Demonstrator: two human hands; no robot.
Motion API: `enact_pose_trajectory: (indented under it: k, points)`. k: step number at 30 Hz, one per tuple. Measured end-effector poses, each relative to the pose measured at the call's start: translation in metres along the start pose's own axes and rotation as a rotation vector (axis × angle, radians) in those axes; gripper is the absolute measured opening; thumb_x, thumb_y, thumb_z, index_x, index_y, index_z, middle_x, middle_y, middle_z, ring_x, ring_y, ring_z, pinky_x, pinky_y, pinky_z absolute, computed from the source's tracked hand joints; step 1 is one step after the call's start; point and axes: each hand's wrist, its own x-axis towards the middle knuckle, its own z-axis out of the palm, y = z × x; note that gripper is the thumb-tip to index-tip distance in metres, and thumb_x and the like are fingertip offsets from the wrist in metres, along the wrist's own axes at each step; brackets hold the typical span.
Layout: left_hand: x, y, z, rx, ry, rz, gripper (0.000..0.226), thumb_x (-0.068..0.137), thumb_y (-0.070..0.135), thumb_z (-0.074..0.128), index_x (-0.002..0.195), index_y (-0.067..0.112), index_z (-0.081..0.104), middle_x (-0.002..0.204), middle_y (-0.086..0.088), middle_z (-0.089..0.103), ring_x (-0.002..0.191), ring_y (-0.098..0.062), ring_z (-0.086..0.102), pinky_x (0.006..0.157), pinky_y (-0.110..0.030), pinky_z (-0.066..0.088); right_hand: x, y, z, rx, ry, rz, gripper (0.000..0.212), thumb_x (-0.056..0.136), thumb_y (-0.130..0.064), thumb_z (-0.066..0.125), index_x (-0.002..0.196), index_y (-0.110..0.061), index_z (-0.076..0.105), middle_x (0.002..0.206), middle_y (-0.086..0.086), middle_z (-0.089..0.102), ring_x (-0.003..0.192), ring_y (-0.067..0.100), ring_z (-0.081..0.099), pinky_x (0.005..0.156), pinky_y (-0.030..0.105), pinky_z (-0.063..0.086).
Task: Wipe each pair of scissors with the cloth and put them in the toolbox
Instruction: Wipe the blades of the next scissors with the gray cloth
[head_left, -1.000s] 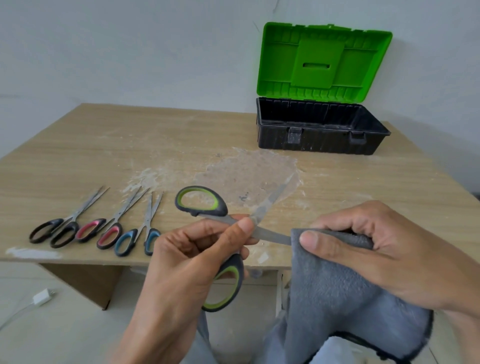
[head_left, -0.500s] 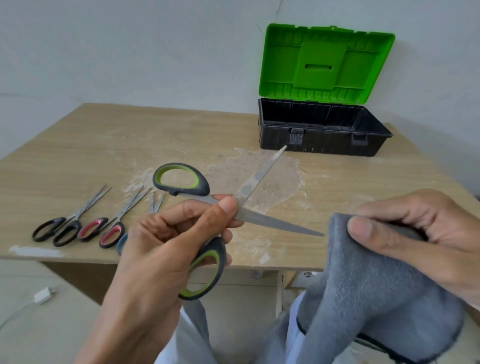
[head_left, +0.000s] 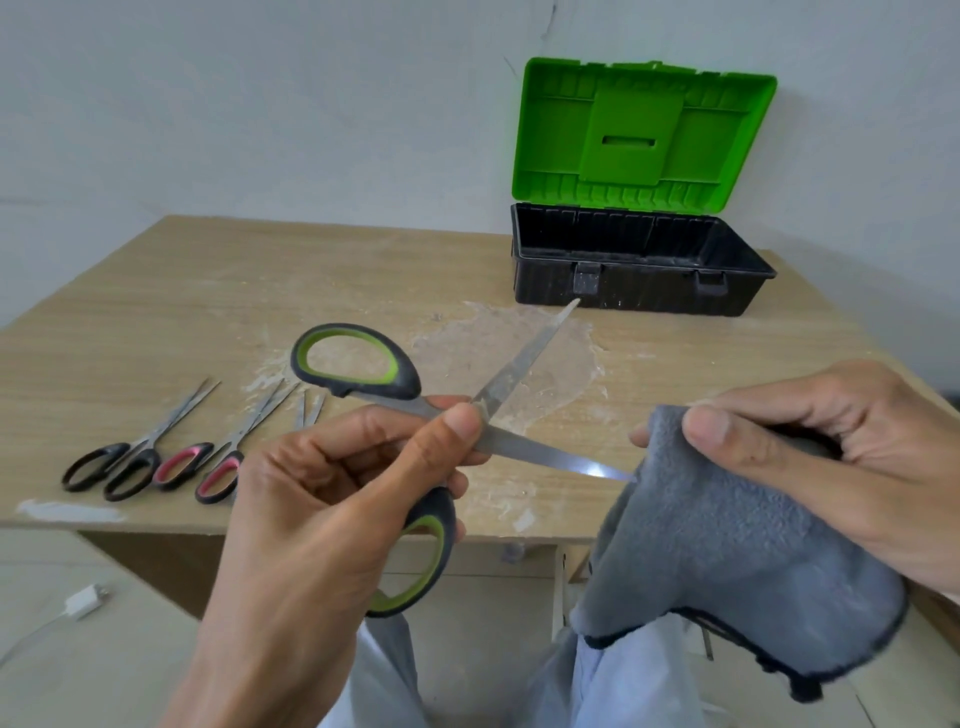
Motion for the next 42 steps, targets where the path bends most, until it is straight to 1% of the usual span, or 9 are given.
enact_pose_trajectory:
  k: [6, 14, 16, 20, 24, 29, 33, 37, 42]
  points:
    - [0.000, -0.004, 0.006, 0.020, -0.014, 0.036, 0.014, 0.061, 0.026, 0.077, 0.061, 0.012, 0.078, 0.072, -0.005, 0.077, 0.051, -0.007, 0.061, 0.048, -0.014, 0.048, 0.001, -0.001, 0.006, 0.028, -0.006, -0.051, 0.036, 0.090, -0.074, 0.058, 0.097, -0.049, 0.083, 0.099, 0.015, 0.081, 0.097, 0.044, 0.075, 0.083, 0.064, 0.059]
    - [0.000, -0.004, 0.003, 0.046, -0.003, 0.064, 0.012, 0.063, 0.025, 0.078, 0.062, 0.013, 0.079, 0.067, -0.005, 0.075, 0.051, -0.009, 0.061, 0.049, -0.016, 0.050, 0.002, -0.001, 0.004, 0.039, 0.029, -0.133, 0.023, 0.094, -0.057, 0.059, 0.100, -0.054, 0.081, 0.102, -0.014, 0.083, 0.101, 0.017, 0.079, 0.087, 0.039, 0.060]
    - [-0.001, -0.005, 0.005, 0.045, -0.012, 0.062, 0.014, 0.062, 0.026, 0.078, 0.061, 0.012, 0.078, 0.067, -0.004, 0.075, 0.051, -0.009, 0.061, 0.050, -0.018, 0.051, 0.004, -0.001, 0.006, 0.040, 0.018, -0.137, 0.023, 0.095, -0.057, 0.059, 0.100, -0.053, 0.081, 0.102, -0.012, 0.083, 0.102, 0.020, 0.080, 0.086, 0.040, 0.061]
    - [-0.002, -0.004, 0.007, 0.029, -0.032, 0.057, 0.014, 0.061, 0.027, 0.077, 0.061, 0.013, 0.078, 0.071, -0.005, 0.076, 0.052, -0.009, 0.061, 0.050, -0.018, 0.051, 0.004, -0.005, 0.007, 0.065, 0.009, -0.149, 0.022, 0.095, -0.055, 0.060, 0.101, -0.053, 0.081, 0.102, -0.022, 0.081, 0.100, 0.003, 0.078, 0.086, 0.028, 0.062]
    - [-0.002, -0.003, 0.007, 0.037, -0.031, 0.072, 0.014, 0.061, 0.027, 0.078, 0.061, 0.013, 0.079, 0.069, -0.007, 0.075, 0.052, -0.009, 0.061, 0.051, -0.019, 0.051, 0.006, -0.006, 0.009, 0.022, 0.013, -0.164, 0.023, 0.094, -0.061, 0.060, 0.103, -0.055, 0.080, 0.099, -0.021, 0.082, 0.097, 0.006, 0.079, 0.082, 0.038, 0.061]
    - [0.000, 0.003, 0.006, -0.002, -0.010, 0.094, 0.013, 0.061, 0.023, 0.077, 0.060, 0.011, 0.078, 0.067, -0.009, 0.074, 0.047, -0.011, 0.059, 0.046, -0.018, 0.049, 0.006, -0.010, 0.004, 0.006, 0.065, -0.201, 0.020, 0.092, -0.045, 0.066, 0.102, -0.057, 0.079, 0.101, -0.026, 0.080, 0.099, -0.001, 0.077, 0.086, 0.020, 0.060]
    - [-0.002, 0.004, 0.010, 0.017, -0.016, 0.103, 0.013, 0.060, 0.025, 0.077, 0.059, 0.012, 0.078, 0.062, -0.006, 0.073, 0.046, -0.011, 0.059, 0.046, -0.017, 0.048, 0.006, -0.014, 0.002, -0.110, 0.119, -0.209, 0.014, 0.094, -0.050, 0.069, 0.103, -0.054, 0.080, 0.097, -0.014, 0.082, 0.090, 0.015, 0.080, 0.075, 0.044, 0.064]
    - [-0.002, -0.001, 0.014, 0.040, -0.018, 0.095, 0.016, 0.062, 0.027, 0.078, 0.063, 0.011, 0.079, 0.063, -0.006, 0.073, 0.047, -0.013, 0.059, 0.049, -0.017, 0.049, 0.009, -0.020, 0.020, 0.085, -0.016, -0.173, 0.016, 0.091, -0.035, 0.071, 0.097, -0.036, 0.086, 0.089, -0.015, 0.083, 0.085, 0.006, 0.080, 0.078, 0.020, 0.061]
    - [0.001, -0.004, 0.007, 0.025, 0.022, 0.109, 0.012, 0.064, 0.025, 0.077, 0.064, 0.013, 0.080, 0.072, -0.004, 0.077, 0.052, -0.009, 0.062, 0.052, -0.018, 0.051, 0.011, -0.018, 0.019, 0.133, 0.275, -0.173, 0.022, 0.084, -0.040, 0.071, 0.103, -0.043, 0.082, 0.099, -0.018, 0.082, 0.097, 0.000, 0.078, 0.084, 0.019, 0.061]
